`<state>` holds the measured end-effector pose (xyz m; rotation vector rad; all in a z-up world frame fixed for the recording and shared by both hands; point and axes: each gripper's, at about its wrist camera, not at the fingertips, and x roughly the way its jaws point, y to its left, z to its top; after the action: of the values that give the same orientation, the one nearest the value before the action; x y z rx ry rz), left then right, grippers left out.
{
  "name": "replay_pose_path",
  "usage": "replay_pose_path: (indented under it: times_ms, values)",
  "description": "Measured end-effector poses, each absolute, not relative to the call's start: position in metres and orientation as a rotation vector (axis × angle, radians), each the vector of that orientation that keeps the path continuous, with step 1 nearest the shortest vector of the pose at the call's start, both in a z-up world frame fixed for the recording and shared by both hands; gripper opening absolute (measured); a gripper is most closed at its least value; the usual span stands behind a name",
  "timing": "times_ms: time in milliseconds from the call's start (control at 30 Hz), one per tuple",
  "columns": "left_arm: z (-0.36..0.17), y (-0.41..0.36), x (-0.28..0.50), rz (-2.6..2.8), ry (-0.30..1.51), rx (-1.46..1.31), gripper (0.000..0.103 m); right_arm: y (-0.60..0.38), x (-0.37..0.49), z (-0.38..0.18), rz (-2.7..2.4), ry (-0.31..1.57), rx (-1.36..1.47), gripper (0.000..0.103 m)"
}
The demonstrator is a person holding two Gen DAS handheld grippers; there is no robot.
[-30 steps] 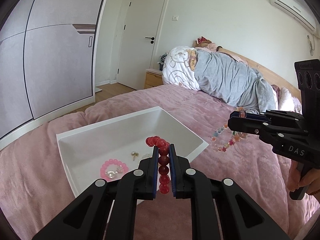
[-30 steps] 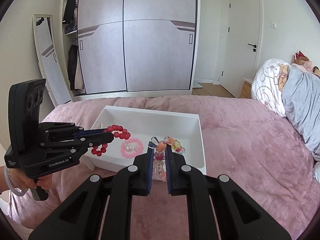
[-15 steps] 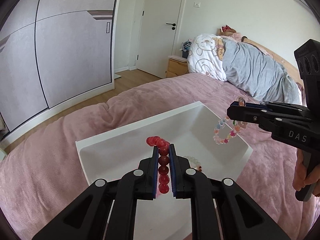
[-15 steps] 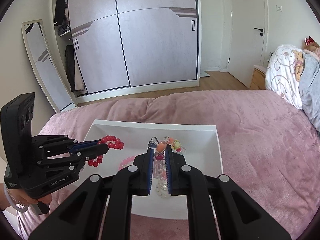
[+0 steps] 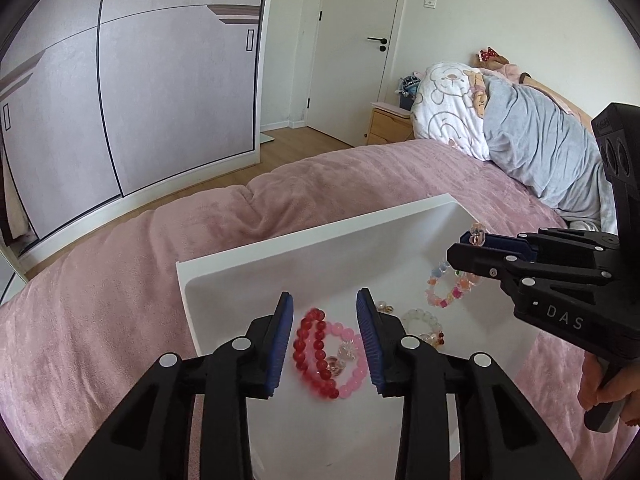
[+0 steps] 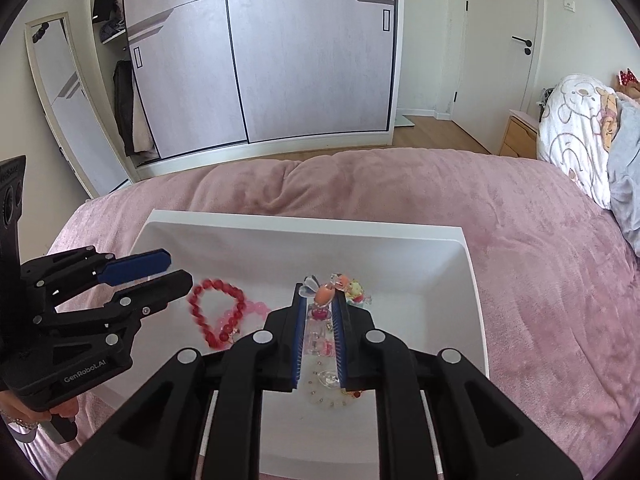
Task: Organize jewelry
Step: 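Open both tools to drop the bracelets into the bin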
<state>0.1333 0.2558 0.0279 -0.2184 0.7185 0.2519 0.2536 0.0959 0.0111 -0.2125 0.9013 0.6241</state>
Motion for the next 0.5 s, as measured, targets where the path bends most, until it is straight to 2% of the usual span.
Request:
replay_pose_path:
  times_ms: [67, 133, 233, 300, 367, 400, 467, 500]
  values:
    - [0.031, 0.251, 0.130, 0.265, 0.708, -0.190, 0.041, 0.092, 0.248, 0.015, 0.612, 0.890, -0.200, 0.052]
    - [0.036, 0.245, 0.125, 0.274, 0.684, -0.174, 0.051, 0.087, 0.241, 0.022, 0.599, 0.852, -0.195, 0.067]
    - [0.048, 0.236, 0.113, 0.292, 0.630, -0.162, 0.067, 0.084, 0.229, 0.034, 0.595, 0.809, -0.227, 0.068]
    - [0.056, 0.230, 0.104, 0.314, 0.606, -0.158, 0.085, 0.080, 0.220, 0.044, 0.584, 0.772, -0.237, 0.073]
    - [0.064, 0.225, 0.092, 0.330, 0.571, -0.160, 0.092, 0.074, 0.208, 0.056, 0.568, 0.721, -0.245, 0.082]
    - [0.068, 0.223, 0.085, 0.335, 0.554, -0.161, 0.093, 0.071, 0.203, 0.062, 0.554, 0.691, -0.253, 0.085]
    - [0.075, 0.218, 0.073, 0.365, 0.529, -0.151, 0.093, 0.065, 0.191, 0.072, 0.532, 0.633, -0.267, 0.098]
    - [0.079, 0.215, 0.067, 0.392, 0.517, -0.140, 0.095, 0.062, 0.185, 0.075, 0.529, 0.611, -0.269, 0.098]
